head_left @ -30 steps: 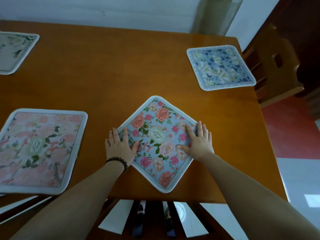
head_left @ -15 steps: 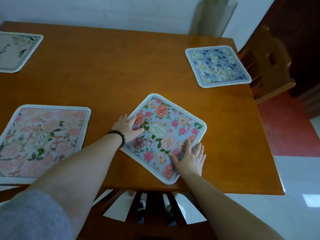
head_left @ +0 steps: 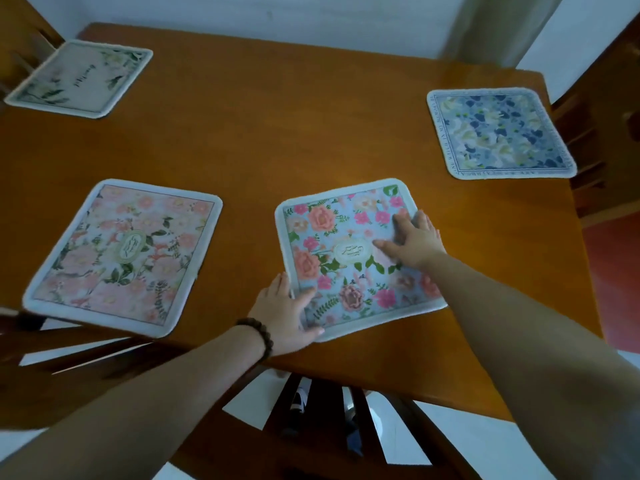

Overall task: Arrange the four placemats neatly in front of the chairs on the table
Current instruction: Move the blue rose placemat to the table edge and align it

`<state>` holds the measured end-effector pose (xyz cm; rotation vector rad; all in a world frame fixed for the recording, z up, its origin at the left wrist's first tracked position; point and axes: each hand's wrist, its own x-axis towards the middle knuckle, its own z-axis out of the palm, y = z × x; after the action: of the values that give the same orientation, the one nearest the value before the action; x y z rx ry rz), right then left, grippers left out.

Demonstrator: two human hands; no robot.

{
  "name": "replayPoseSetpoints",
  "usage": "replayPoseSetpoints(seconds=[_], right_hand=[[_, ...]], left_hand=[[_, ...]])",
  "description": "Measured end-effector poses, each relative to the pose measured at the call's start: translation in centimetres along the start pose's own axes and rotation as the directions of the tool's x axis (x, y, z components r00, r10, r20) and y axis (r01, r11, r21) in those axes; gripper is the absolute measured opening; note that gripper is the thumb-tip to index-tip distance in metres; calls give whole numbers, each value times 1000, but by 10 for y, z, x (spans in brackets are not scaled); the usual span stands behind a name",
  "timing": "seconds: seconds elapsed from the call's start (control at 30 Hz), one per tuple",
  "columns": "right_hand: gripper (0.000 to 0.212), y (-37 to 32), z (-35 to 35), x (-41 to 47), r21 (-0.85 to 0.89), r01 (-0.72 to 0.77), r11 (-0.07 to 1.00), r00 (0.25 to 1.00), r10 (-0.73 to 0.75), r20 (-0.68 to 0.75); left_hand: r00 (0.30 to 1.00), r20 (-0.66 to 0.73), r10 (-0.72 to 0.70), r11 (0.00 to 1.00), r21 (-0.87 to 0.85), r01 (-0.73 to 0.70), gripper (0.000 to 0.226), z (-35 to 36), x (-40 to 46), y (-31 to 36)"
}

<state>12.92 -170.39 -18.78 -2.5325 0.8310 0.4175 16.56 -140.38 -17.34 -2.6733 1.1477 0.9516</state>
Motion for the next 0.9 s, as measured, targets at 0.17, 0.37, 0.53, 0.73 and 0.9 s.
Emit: replayPoseSetpoints(seconds=[0.17, 0.37, 0.53, 0.73, 0.9], right_hand=[[92, -25, -11, 13, -84, 14, 996, 999, -10, 39], [81, -42, 31, -48, 130, -129, 983, 931, 165, -326], [88, -29, 70, -97, 203, -306, 930, 886, 356, -298], [90, -39, 103, -116, 278, -375, 884, 844, 450, -292], [93, -41, 105, -108, 251, -381, 890, 862, 440, -252]], left_hand=[[950, -312, 12, 975, 213, 58, 63, -3, -11, 3], [883, -468, -45, 991, 89, 98, 54, -40, 41, -37], [955, -286, -78, 994, 48, 95, 86, -69, 102, -54], [989, -126, -76, 996, 30, 80, 100, -77, 135, -50], [989, -138, -58, 997, 33, 63, 104, -60, 121, -47]])
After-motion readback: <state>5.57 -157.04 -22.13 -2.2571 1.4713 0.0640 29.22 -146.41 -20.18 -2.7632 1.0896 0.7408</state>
